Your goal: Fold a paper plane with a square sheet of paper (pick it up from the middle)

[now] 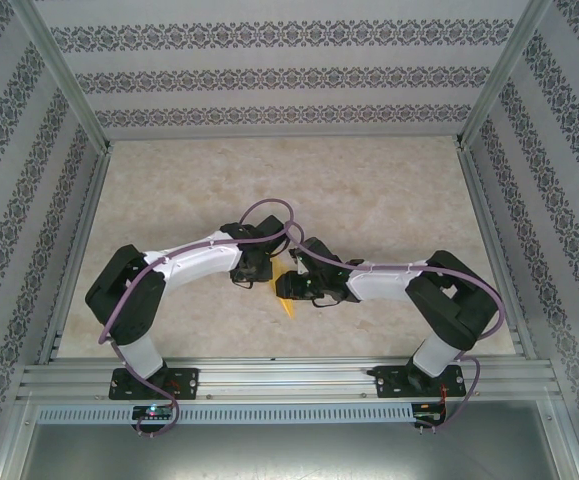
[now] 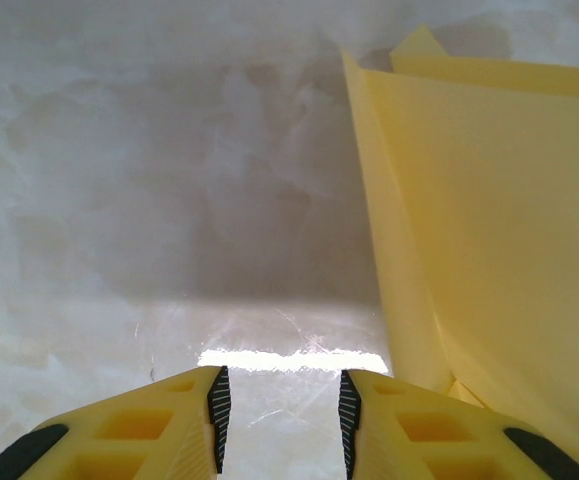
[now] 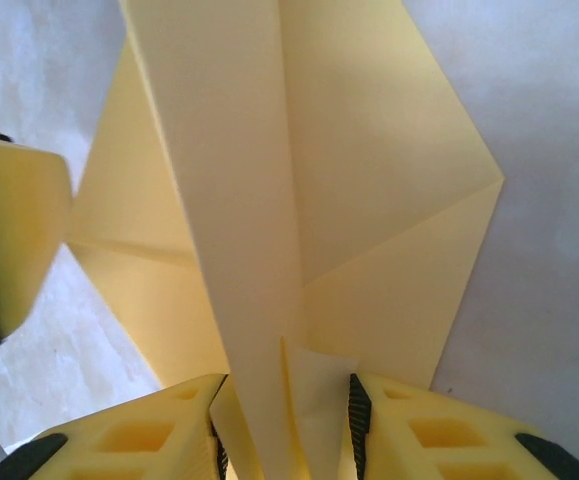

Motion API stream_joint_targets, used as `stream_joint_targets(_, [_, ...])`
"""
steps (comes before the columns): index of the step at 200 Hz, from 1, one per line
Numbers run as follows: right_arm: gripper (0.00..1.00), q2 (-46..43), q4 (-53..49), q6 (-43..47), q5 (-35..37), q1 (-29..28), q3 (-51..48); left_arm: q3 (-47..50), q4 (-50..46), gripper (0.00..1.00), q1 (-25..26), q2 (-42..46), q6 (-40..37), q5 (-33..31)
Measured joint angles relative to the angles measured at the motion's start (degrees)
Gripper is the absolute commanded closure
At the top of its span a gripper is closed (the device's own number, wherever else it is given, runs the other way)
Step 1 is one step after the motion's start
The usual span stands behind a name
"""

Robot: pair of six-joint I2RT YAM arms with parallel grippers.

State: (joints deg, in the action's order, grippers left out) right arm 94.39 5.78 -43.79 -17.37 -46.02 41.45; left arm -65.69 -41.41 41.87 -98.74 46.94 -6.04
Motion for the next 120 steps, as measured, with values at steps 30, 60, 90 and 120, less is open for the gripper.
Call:
stream_joint_targets(30, [0.62,-1.0,0.1,-1.0,0.2,0.0,-0.2,0.3,1.0,0.64,-0.2,0.0,0.1,0.0])
stream_joint_targets(60, [0.62,-1.1,0.0,-1.4,0.6,-0.4,-0.4,0.9,1.7,0.63,-0.3,0.1,0.3,0.0])
stream_joint_targets(90, [0.61,-1.1,0.5,-2.3,0.6,-0.4,-0.3,2.6,2.2,0.61,-0.3,2.1,1.0,-0.2])
stream_joint_targets(120, [0.6,-0.3,0.5,-2.7,0.6,-0.4,0.0,4.7,3.3,0.59,-0.3,7.5,1.6,-0.9])
